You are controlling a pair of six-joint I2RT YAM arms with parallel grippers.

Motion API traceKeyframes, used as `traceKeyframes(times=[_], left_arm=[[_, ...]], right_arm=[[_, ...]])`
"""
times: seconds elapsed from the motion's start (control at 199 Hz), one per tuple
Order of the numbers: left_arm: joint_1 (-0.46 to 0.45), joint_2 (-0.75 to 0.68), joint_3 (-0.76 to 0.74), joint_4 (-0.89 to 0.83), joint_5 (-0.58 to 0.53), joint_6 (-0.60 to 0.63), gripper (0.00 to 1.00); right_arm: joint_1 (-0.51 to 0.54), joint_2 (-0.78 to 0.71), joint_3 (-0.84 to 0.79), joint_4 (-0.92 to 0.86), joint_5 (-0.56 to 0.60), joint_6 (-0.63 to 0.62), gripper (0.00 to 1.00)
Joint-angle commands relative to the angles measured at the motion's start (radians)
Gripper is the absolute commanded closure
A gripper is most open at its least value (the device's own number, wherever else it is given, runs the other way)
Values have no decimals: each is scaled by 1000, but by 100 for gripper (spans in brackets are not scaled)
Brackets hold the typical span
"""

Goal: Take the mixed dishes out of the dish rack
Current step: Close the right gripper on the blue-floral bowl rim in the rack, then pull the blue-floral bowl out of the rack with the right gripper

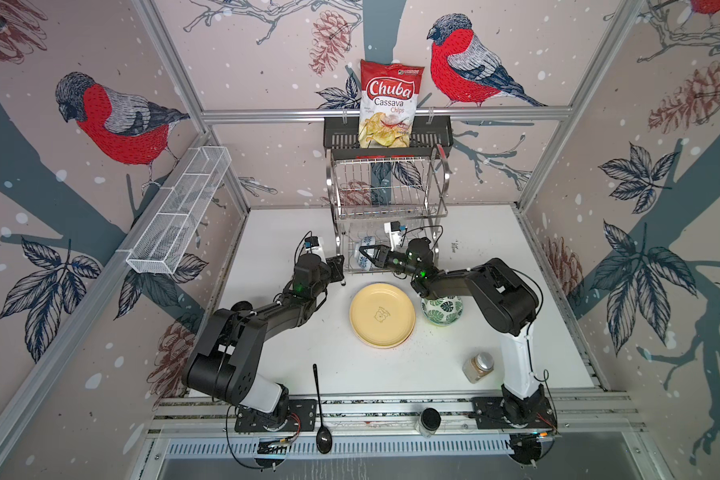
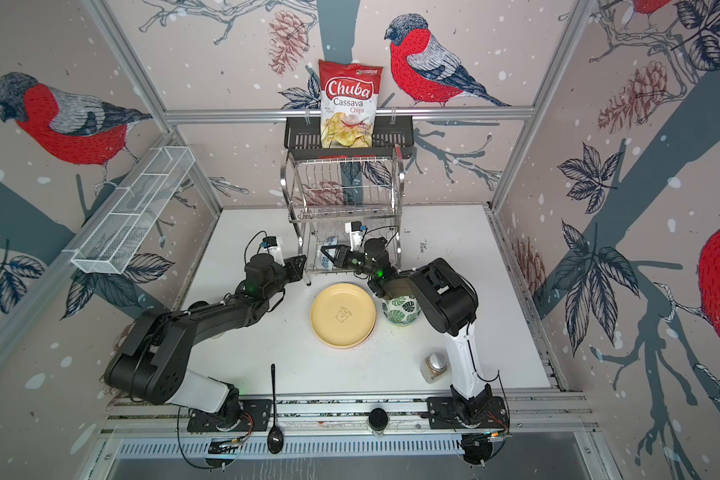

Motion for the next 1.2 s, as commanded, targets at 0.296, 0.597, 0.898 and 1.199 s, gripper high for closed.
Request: traceKeyframes(times=[0.296, 0.597, 0.898, 1.199], left_arm=[[-1, 8, 7, -34, -16, -63, 76], [-1, -3, 10, -50, -30, -55, 76], [-1, -49, 13, -90, -31, -51, 58], [-1, -226, -3, -224, -71, -37, 31]], right_arm=[[3, -94, -88, 187, -40, 71, 100], [14, -122, -123, 259, -51, 121, 100], [63, -234, -189, 197, -51, 72, 100], [159, -463, -274, -190, 59, -196, 100]])
